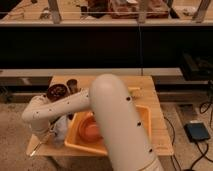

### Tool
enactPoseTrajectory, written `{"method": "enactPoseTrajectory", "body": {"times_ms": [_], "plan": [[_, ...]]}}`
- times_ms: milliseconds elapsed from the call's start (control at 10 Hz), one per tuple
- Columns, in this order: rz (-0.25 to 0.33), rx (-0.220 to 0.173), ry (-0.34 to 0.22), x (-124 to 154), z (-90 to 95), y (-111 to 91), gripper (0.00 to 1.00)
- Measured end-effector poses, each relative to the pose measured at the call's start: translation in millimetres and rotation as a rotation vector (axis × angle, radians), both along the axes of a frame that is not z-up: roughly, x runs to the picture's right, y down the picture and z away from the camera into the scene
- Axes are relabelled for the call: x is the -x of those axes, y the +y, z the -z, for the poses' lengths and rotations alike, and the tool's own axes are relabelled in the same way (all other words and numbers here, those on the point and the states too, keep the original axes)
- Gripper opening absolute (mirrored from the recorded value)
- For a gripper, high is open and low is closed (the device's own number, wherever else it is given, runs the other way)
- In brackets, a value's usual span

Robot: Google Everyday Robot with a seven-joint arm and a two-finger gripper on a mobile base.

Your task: Place fork in table surface

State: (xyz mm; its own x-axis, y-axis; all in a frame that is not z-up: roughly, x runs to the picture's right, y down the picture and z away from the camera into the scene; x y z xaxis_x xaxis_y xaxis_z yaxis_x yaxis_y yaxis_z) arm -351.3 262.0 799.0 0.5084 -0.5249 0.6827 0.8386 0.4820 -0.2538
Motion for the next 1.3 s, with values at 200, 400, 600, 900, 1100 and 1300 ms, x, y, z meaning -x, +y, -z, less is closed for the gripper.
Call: {"method": "enactPoseTrajectory", "body": {"times_ms": [200,400,600,900,1100,1300], "plan": [[0.022,-0.036,-0.024,2.5,15.8,-8.8,0.11],[0.046,-0.077,-0.060,13.9,49.9,-26.2,0.11],[0.077,-0.127,-0.099,22.1,93.2,-53.0,0.11],[0.127,-0.211,-0.150,37.1,152.3,-79.5,0.11],[0.145,-0.281,-0.161,39.6,178.9,-90.4,0.11],[0.149,-0.323,-0.159,37.3,190.7,-94.7,0.11]]}}
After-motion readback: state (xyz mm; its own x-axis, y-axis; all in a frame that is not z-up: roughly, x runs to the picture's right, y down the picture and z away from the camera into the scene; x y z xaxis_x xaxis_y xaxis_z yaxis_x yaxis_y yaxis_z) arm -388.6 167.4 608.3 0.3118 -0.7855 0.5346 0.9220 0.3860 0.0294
